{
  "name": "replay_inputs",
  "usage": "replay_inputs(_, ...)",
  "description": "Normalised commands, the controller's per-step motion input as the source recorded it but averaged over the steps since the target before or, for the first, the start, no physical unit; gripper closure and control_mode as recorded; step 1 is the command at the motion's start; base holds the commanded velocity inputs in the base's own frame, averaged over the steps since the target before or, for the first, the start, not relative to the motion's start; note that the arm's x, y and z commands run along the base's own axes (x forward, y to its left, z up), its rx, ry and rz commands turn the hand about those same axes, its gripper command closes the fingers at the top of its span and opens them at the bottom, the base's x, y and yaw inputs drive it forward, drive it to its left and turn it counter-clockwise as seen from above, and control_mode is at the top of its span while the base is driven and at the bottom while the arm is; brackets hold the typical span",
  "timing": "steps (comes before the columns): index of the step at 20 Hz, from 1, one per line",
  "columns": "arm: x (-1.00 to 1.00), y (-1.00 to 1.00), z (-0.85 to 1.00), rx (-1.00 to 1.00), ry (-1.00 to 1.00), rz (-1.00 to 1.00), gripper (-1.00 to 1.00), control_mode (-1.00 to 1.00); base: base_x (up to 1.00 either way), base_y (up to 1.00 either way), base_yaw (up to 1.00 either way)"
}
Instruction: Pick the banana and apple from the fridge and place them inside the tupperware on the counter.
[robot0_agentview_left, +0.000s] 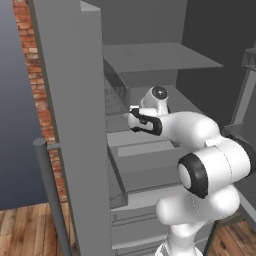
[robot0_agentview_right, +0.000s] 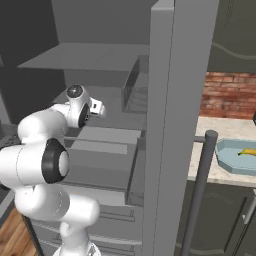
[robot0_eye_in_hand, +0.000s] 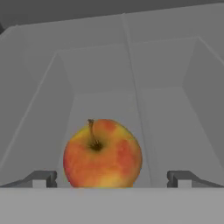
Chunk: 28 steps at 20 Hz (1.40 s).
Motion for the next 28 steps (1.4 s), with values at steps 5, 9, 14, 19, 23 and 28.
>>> replay_inputs(5,0.66,0.02,-0.17,0.0,0.0,-0.02,-1.0,-1.0,0.0,0.0,0.0)
replay_inputs(9,0.46,0.07,-0.2,0.0,0.03,-0.02,-1.0,-1.0,0.0,0.0,0.0)
replay_inputs(14,0.01,0.09,-0.53,0.0,0.08,-0.05,-1.0,-1.0,0.0,0.0,0.0)
replay_inputs(19,-0.1,0.1,-0.72,-0.01,0.04,-0.06,-1.0,-1.0,0.0,0.0,0.0)
replay_inputs(23,-0.36,0.01,-0.73,0.0,0.04,-0.07,-1.0,-1.0,0.0,0.0,0.0)
replay_inputs(28,-0.65,0.09,-0.82,0.0,0.03,-0.04,-1.0,-1.0,0.0,0.0,0.0)
